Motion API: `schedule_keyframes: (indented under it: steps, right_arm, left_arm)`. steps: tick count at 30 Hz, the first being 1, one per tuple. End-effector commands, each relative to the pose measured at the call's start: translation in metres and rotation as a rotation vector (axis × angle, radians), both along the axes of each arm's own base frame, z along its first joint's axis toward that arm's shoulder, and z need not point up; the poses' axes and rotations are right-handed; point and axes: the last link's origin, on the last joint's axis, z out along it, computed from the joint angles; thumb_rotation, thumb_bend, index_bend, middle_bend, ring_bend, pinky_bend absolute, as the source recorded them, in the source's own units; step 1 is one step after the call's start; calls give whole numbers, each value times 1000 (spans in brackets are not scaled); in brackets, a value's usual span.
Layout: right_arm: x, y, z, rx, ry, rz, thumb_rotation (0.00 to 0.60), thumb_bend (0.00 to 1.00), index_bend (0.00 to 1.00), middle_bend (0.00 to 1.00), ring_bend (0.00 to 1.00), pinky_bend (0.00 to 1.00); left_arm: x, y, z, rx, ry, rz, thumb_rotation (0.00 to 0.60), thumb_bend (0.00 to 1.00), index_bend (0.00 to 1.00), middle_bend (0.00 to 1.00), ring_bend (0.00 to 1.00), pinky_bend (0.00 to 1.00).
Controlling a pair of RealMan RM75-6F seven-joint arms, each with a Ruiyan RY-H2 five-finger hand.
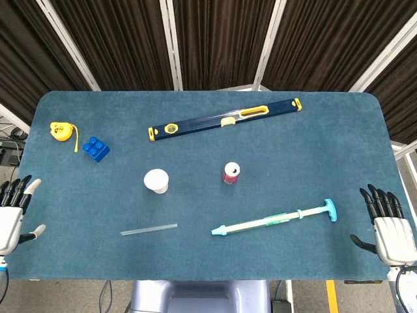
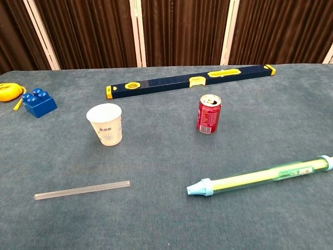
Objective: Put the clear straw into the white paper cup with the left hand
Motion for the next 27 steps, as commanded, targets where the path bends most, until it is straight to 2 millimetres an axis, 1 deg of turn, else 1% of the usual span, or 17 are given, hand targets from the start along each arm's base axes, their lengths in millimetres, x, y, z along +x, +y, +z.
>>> schedule_keyframes:
  steps: [1,20,27]
  right_arm:
    - [0,0,0,0,0,0,600,87,0,0,0,0]
    - [1,-1,-1,1,4,-5,600,87,0,0,0,0]
    - [0,1,0,-1,0,-5,600,86,0,0,0,0]
  left_arm:
    - [0,0,0,0,1,2,600,140,29,0,0,0]
    - [0,1,-1,-6,-5,13,600,139,77,0,0,0]
    - [5,0,-2,-10,-16,5,600,143,95,0,0,0]
